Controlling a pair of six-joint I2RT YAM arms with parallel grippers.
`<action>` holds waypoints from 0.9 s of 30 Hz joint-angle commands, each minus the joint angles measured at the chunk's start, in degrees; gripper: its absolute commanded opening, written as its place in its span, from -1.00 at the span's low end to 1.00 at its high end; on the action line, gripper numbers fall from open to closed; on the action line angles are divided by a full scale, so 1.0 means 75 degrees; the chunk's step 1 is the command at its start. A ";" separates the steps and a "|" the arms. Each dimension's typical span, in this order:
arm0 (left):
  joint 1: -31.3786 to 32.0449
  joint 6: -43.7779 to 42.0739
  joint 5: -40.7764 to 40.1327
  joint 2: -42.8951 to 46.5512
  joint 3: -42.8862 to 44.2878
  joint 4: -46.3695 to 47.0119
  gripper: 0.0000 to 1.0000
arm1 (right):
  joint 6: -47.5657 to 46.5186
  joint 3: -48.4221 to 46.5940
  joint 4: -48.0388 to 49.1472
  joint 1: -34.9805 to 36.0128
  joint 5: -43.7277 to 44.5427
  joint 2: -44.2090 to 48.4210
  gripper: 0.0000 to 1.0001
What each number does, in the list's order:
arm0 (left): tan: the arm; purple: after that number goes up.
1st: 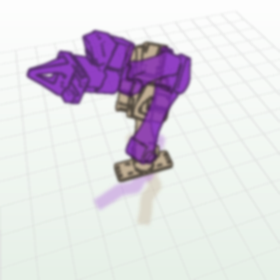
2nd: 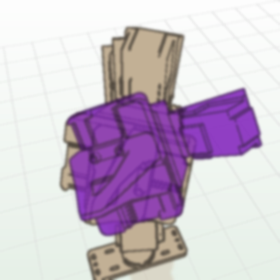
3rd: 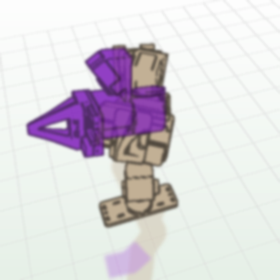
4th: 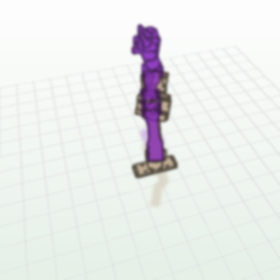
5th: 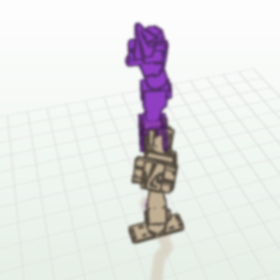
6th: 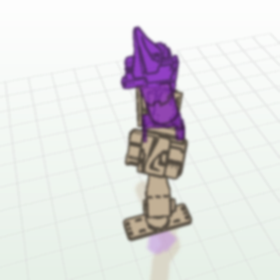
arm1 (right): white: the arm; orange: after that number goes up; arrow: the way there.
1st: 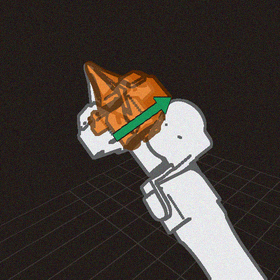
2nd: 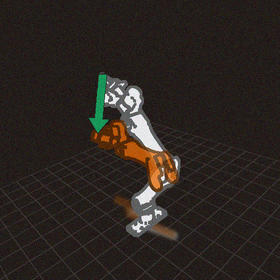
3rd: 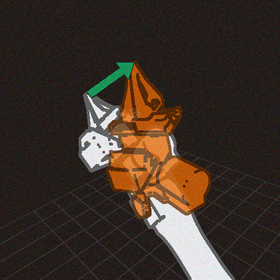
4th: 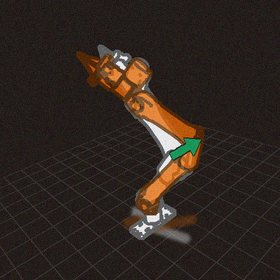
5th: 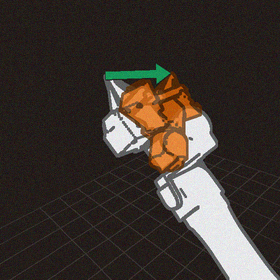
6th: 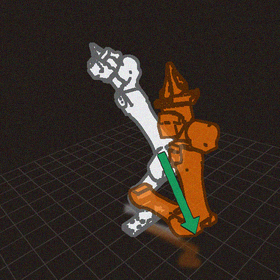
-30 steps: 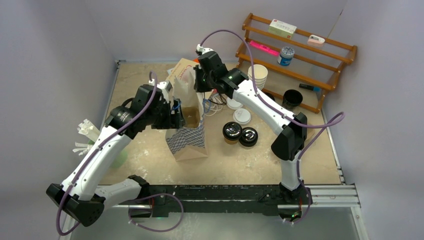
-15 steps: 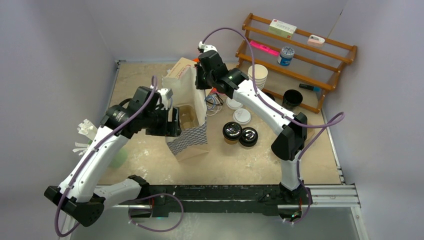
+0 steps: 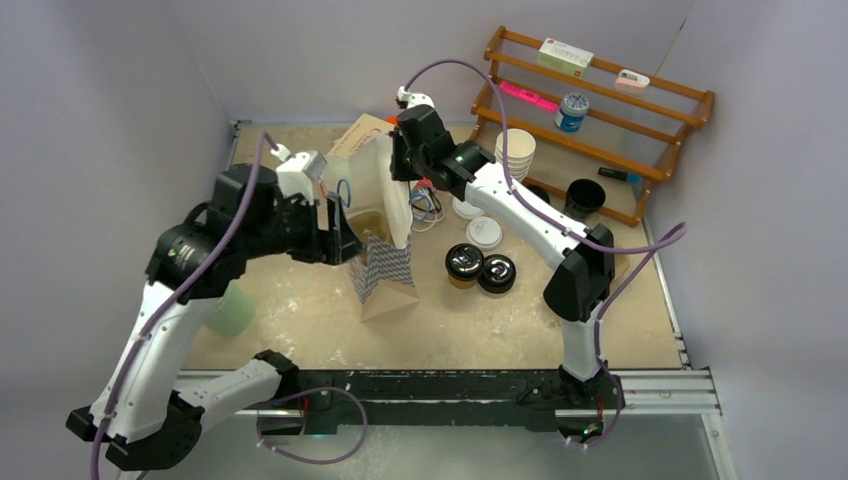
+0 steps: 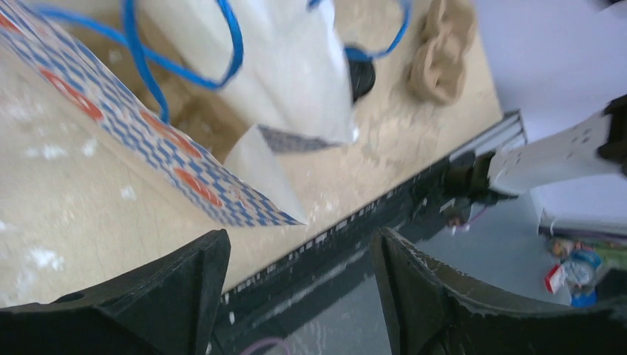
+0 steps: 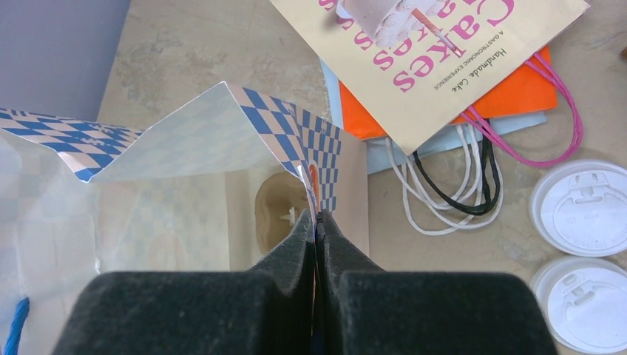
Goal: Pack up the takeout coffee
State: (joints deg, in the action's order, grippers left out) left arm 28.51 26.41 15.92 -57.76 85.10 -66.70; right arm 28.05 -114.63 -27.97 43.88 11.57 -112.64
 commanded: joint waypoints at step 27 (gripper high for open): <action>-0.1333 -0.0590 -0.2821 -0.1806 0.0980 0.2590 0.78 | -0.0400 0.0955 0.0048 0.0032 -0.0043 0.1949 0.87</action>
State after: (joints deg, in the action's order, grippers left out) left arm 20.84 24.25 -10.81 -76.88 94.32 -54.35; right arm 26.28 -109.62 -27.49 43.88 10.85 -104.84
